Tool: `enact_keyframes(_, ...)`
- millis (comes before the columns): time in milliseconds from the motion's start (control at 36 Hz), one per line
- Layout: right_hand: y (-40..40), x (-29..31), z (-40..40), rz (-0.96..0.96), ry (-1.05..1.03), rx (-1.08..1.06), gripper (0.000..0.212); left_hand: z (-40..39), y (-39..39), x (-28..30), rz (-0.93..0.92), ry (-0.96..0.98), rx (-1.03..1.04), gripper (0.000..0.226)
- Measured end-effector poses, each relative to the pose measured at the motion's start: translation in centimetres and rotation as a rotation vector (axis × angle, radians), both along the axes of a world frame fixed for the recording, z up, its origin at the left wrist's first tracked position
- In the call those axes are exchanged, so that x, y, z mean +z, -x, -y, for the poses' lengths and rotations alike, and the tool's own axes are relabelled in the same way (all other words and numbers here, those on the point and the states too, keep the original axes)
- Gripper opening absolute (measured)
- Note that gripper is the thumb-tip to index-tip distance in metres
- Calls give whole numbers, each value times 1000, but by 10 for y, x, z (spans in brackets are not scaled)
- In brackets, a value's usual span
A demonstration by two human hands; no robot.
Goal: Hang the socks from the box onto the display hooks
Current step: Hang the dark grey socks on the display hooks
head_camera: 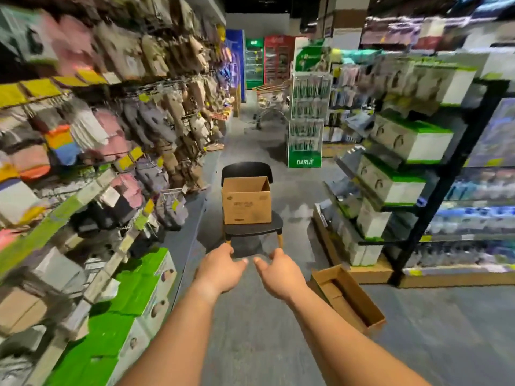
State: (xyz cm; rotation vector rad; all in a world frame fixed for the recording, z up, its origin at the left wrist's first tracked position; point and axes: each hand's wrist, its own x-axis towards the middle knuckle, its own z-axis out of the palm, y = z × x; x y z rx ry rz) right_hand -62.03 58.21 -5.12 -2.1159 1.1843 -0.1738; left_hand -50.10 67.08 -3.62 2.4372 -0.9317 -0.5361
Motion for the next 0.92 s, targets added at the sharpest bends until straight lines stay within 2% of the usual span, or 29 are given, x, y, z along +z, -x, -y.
enact_keyframes(222, -120, 1, 142, -32, -28, 86, 53, 120, -108, 8, -23, 27, 108, 23)
enact_keyframes(278, -148, -6, 169, -52, -32, 114, 52, 146, -135, 2, -29, 21, 131, 25)
enact_keyframes(417, -219, -25, 247, -85, -27, 134, 56, 218, -204, -20, -78, 6, 173, 50)
enact_keyframes(556, -298, -44, 325, -103, -45, 122, 53, 297, -288, -40, -107, -10, 156, 42)
enact_keyframes(750, -397, -65, 427, -143, -94, 111, 49, 404, -401, -49, -113, -83, 133, 55)
enact_keyframes(917, -481, -92, 502, -221, -134, 174, 49, 476, -471, -66, -97, -154, 106, 40)
